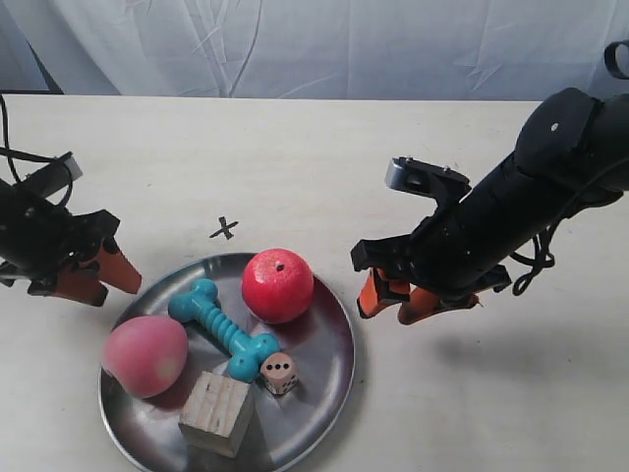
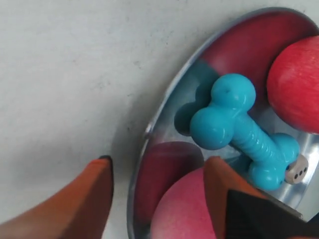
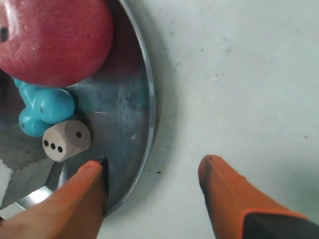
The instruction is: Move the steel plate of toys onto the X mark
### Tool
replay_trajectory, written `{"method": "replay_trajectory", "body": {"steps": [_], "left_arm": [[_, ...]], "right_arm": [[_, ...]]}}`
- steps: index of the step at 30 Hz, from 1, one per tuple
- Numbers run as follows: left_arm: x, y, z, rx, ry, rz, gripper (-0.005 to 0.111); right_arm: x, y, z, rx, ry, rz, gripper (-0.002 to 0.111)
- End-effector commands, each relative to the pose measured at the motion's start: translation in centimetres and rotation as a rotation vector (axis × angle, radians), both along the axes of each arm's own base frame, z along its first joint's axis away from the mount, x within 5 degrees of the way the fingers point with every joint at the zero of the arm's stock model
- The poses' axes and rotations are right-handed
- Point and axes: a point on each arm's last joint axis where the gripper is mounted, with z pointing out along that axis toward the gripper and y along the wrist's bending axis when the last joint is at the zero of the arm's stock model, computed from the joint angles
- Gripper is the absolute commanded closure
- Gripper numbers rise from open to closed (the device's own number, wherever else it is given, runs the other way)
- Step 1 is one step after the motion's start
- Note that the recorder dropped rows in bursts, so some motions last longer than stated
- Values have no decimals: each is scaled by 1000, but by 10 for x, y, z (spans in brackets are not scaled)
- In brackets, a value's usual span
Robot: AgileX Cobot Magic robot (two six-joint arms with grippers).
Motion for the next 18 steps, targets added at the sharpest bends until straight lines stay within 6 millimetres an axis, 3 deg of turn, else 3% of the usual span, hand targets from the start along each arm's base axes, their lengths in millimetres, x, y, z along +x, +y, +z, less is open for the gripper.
{"method": "replay_trajectory", "body": {"steps": [1, 18], "left_arm": [[-1, -9, -8, -12, 22, -28, 53], [-3, -16, -18, -12, 63, -64, 59]], "right_arm": [[1, 1, -7, 12, 13, 7, 53], [-6, 16, -10, -5, 9, 74, 53]]}}
